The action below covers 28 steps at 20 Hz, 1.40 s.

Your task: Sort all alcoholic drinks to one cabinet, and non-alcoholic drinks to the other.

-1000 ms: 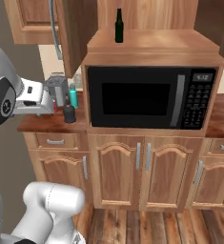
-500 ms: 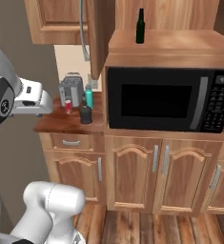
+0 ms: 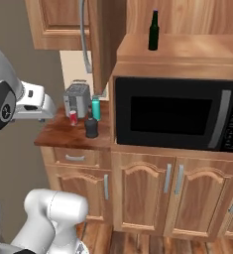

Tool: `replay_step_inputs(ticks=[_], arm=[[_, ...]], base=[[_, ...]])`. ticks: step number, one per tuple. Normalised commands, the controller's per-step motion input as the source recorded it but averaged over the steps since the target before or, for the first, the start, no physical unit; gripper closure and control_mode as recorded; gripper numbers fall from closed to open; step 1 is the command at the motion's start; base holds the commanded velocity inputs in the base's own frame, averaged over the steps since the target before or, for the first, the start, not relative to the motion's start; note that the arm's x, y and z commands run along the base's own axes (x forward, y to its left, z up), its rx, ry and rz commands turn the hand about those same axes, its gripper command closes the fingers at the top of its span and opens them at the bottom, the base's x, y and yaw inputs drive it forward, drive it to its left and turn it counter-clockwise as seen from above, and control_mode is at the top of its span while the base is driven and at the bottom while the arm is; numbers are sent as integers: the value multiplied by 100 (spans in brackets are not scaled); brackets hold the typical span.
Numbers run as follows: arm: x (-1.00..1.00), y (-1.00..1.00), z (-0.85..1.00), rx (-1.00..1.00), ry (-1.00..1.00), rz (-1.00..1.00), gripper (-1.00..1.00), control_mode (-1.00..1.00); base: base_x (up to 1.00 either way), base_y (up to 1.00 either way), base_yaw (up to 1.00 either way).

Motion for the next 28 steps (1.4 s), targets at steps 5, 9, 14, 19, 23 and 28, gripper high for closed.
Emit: replay_step_inputs(ticks=[5,9,14,19,23,28], arm=[[0,0,0,0,0,0,-100,100],[0,0,0,0,0,0,-100,100],[0,0,0,0,0,0,-100,100],[0,0,0,0,0,0,-100,100],[0,0,0,0,0,0,-100,100],[4,22,-25,-4,8,-3,-100,-100]], base=[[61,25,4],[63,26,1],[57,26,0],[46,27,0],[28,24,0],[0,0,0]])
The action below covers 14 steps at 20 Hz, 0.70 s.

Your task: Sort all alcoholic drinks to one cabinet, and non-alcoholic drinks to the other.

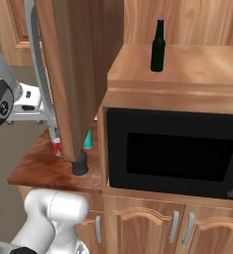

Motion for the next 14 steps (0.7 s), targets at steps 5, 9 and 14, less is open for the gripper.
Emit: replay_step_inputs(ticks=[5,9,14], arm=[[0,25,-30,-4,0,-19,-100,-100],[15,3,-21,-4,0,-19,-100,-100],[33,1,-23,-5,-5,-19,-100,-100]], base=[[0,0,0],[0,0,0],[0,0,0]])
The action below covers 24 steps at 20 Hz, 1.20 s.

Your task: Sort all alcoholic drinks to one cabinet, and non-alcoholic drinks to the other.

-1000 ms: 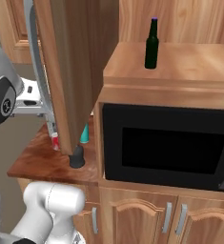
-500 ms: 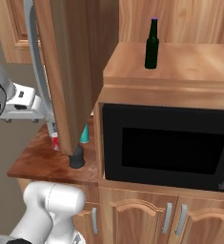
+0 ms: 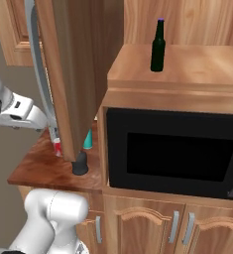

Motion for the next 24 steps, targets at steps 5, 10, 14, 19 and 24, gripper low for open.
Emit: replay_step_inputs(ticks=[5,10,14,19,24], arm=[[38,2,-26,0,-11,-23,-100,-100],[28,10,-33,-3,-13,-22,-100,-100],[21,6,-29,-6,-14,-20,-100,-100],[27,3,-28,-5,-12,-18,-100,-100],[34,0,-33,-2,-2,-12,-100,-100]], base=[[0,0,0],[0,0,0],[0,0,0],[0,0,0],[0,0,0]])
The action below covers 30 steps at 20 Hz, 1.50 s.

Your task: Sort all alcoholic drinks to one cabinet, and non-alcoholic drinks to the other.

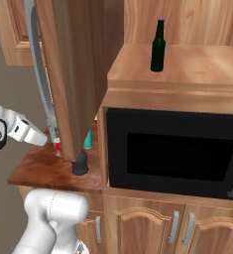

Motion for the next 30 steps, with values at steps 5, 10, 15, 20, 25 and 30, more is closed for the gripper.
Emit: replay_step_inputs(ticks=[5,10,15,20,25,30], arm=[[39,3,-27,-1,-1,-13,-100,-100],[27,3,-25,-3,-4,-15,-100,-100],[17,0,-27,-3,-2,-14,-100,-100],[8,0,-24,-1,-5,-7,-100,-100],[12,0,-17,0,-7,-1,-100,-100],[11,-1,-17,0,-7,0,-100,-100]], base=[[0,0,0],[0,0,0],[0,0,0],[0,0,0],[0,0,0],[0,0,0]])
